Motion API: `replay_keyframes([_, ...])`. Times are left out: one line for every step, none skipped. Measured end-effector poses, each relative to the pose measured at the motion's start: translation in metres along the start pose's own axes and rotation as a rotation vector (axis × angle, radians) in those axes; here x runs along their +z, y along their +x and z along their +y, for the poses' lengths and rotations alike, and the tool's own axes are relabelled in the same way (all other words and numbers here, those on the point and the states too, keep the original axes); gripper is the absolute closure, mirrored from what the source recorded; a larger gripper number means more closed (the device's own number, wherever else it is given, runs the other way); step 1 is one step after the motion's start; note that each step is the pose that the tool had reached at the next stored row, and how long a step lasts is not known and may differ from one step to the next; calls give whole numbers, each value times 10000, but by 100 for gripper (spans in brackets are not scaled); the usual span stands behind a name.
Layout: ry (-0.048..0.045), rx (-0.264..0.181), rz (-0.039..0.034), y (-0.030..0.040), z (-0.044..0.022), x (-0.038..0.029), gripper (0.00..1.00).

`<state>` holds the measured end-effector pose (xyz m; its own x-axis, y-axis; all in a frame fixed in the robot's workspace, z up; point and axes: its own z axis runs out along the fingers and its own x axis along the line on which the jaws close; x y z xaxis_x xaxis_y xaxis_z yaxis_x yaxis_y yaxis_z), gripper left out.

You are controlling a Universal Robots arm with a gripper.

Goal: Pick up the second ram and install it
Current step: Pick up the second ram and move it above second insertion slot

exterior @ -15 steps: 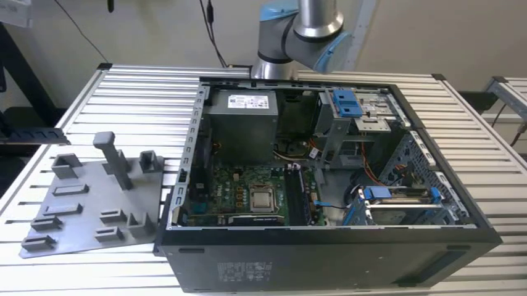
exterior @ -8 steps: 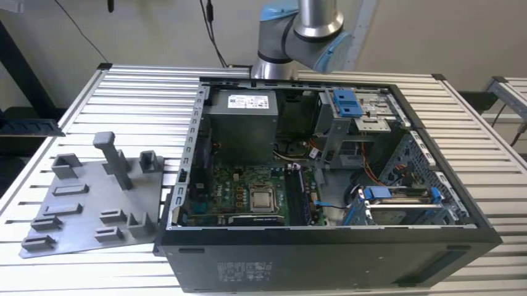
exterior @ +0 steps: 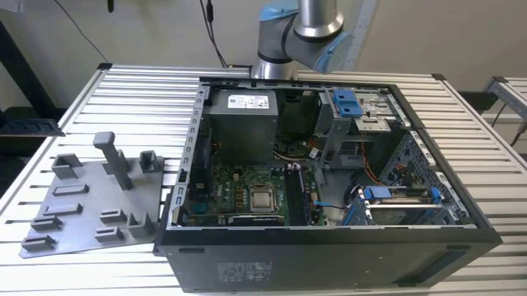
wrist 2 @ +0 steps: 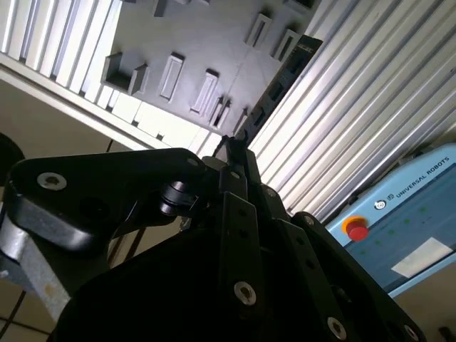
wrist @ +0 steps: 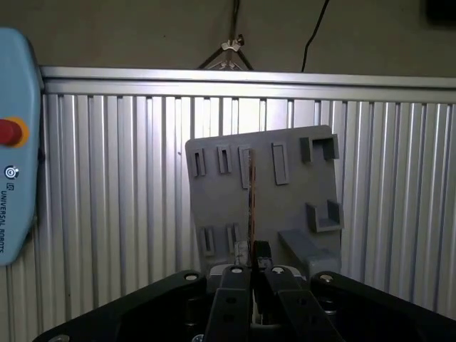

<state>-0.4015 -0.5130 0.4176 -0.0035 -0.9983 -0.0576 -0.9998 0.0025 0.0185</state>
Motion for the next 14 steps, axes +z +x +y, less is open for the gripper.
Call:
replay_keyframes([0,0,0,0,0,0,86])
replay_keyframes([0,0,0,0,-1,0,86])
replay_keyframes([-1,-1,1,0,-5,-1,86])
replay_keyframes([-1,-1,1,0,-9,-1,86])
replay_keyframes([0,-2,0,1,-15,-1,86])
replay_keyframes([-1,-1,1,0,-27,-1,86])
replay_keyframes([-1,-1,1,0,-48,-2,86])
replay_keyframes([-1,-1,0,0,-73,-2,86])
replay_keyframes([0,-1,0,0,-100,-2,86])
replay_keyframes([0,0,0,-1,-134,-2,86])
replay_keyframes([0,0,-1,-1,-167,-3,86])
replay_keyframes([0,0,0,0,-200,-4,86])
replay_keyframes([-1,0,0,-1,-233,-4,86])
replay_keyframes([-2,-1,0,-1,-266,-5,86])
